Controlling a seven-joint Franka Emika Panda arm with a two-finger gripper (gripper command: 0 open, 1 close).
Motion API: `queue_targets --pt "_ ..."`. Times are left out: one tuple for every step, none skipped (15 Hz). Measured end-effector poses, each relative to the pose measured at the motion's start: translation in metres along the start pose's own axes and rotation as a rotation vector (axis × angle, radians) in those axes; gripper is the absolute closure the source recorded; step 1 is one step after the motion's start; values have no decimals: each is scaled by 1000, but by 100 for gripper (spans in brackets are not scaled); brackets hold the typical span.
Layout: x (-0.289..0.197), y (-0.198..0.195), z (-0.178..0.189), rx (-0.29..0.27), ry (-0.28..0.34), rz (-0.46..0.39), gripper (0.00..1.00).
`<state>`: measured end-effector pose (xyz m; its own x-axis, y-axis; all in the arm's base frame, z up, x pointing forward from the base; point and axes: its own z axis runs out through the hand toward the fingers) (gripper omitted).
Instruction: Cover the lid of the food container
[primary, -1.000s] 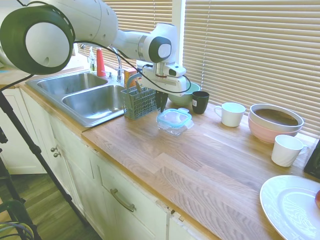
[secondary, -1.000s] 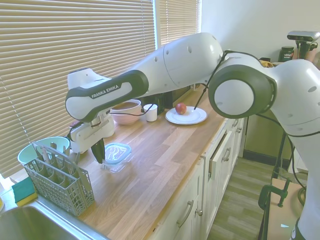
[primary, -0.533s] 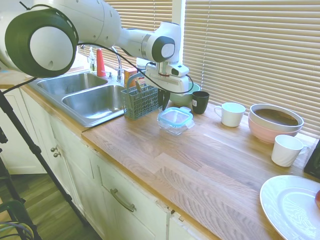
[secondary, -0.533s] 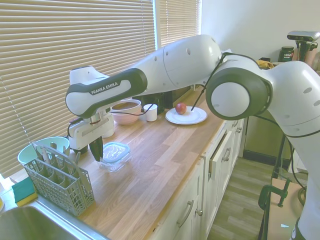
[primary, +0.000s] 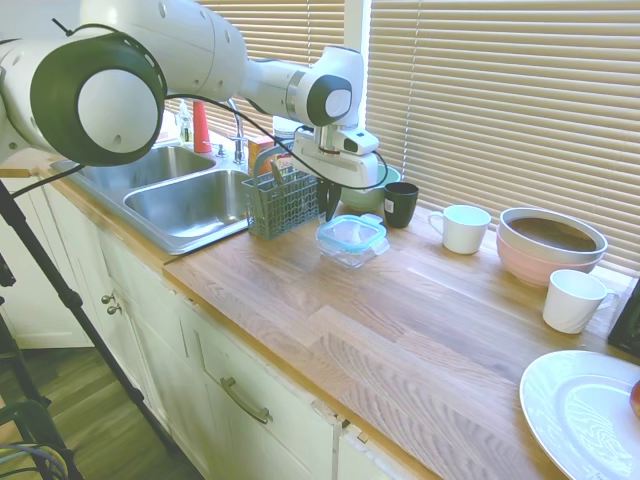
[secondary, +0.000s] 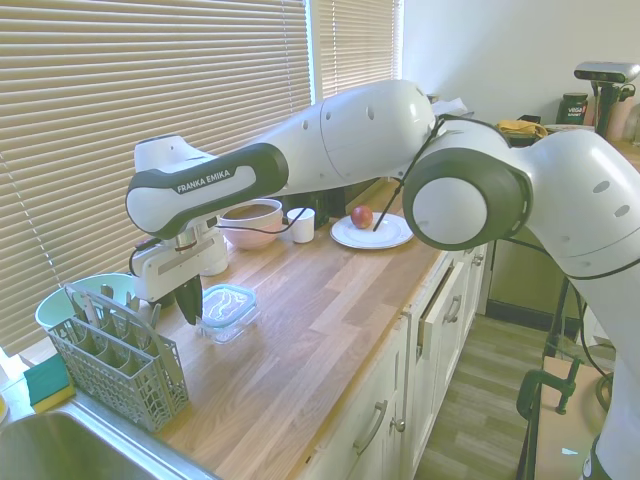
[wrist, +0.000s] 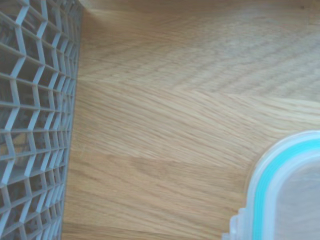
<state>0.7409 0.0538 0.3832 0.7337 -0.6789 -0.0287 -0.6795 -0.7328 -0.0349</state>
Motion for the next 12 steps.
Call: queue_targets --pt "0 -1 0 0 0 -1 0" --pt "-2 -2 0 0 0 -2 0" --pt "-3 -3 0 0 0 -4 0" --pt "-4 -4 0 0 0 -5 0" --pt "-5 -5 0 1 0 -4 0" --pt "-5 -5 0 2 2 -4 0" --pt "-4 -5 -1 5 4 -3 0" --pt "-3 -5 -4 10 9 -2 0" --pt "-2 -4 -11 20 18 0 0" --pt "-2 -1 -20 31 29 3 0" --pt "-2 3 -29 41 37 6 0" --pt "-3 11 -38 48 43 12 0"
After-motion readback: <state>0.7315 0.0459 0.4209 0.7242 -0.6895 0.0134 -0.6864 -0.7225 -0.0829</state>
